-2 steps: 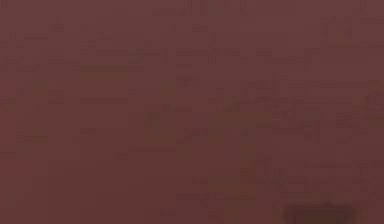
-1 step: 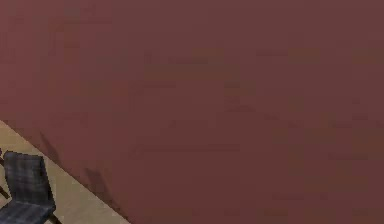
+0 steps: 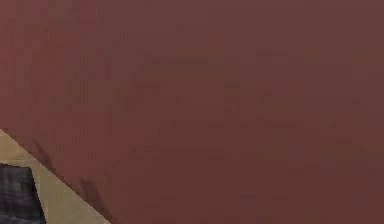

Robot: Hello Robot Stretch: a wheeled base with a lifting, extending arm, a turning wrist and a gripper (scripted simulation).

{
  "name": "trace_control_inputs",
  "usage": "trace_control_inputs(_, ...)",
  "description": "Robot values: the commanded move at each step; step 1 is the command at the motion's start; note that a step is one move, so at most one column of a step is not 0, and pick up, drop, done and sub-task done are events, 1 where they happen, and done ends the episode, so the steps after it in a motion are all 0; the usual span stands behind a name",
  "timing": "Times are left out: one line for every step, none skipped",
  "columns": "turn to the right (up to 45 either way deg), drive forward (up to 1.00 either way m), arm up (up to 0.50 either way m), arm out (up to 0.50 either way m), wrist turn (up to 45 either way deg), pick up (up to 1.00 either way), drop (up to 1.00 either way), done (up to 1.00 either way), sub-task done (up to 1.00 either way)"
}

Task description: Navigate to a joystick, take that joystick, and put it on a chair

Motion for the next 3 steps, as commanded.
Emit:
trace_control_inputs(45.0, 0.0, 0.0, 0.0, 0.0, 0.0, 0.0, 0.0, 0.0)
trace_control_inputs(45.0, 0.0, 0.0, 0.0, 0.0, 0.0, 0.0, 0.0, 0.0)
trace_control_inputs(30.0, 0.0, 0.0, 0.0, 0.0, 0.0, 0.0, 0.0, 0.0)
